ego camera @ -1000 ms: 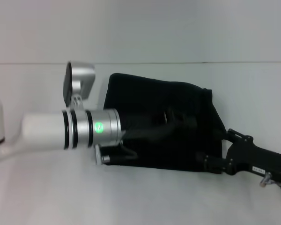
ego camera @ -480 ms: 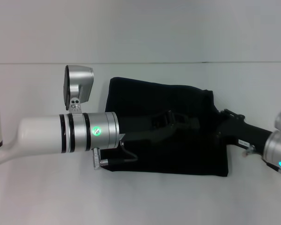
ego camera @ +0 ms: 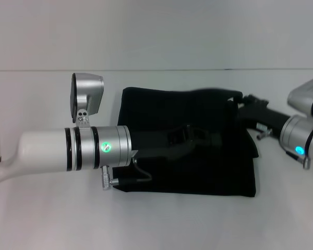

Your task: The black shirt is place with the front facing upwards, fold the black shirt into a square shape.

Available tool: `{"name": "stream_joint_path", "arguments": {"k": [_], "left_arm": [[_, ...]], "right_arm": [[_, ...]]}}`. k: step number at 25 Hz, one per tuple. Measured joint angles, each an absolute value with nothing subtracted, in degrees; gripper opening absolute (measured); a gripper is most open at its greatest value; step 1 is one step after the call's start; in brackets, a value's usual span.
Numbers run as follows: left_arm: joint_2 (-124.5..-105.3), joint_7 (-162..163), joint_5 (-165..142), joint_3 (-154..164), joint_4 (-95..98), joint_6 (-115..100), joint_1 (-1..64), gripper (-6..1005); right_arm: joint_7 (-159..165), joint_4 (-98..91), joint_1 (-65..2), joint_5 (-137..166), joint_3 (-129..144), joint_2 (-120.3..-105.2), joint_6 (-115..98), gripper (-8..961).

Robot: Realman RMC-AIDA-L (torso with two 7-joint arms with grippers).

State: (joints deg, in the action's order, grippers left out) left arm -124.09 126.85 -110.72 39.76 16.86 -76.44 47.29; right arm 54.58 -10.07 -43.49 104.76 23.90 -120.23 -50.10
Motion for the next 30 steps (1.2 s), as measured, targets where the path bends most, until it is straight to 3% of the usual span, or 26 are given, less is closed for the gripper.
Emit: {"name": "stream_joint_path", "arguments": {"k": [17,26,30], "left_arm": [[-124.6,125.18,-110.58,40.37,11.73,-65.37,49.81,71],[-124.64,120.81,-107.34,39.97,10.2,-68.11,49.38,81],[-124.55,117.7,-104.4,39.87,9.8,-74.23,48.79,243]], "right_arm": [[54.26,-12.97,-44.56,100.86,24.01,-120.11,-47.35,945],[54.46,-14.32,-39.82,89.95,23.64,-119.88,-47.5,946],[54.74,-14.56,-36.58,82.59,23.63,-119.75,-49.63,946]]}}
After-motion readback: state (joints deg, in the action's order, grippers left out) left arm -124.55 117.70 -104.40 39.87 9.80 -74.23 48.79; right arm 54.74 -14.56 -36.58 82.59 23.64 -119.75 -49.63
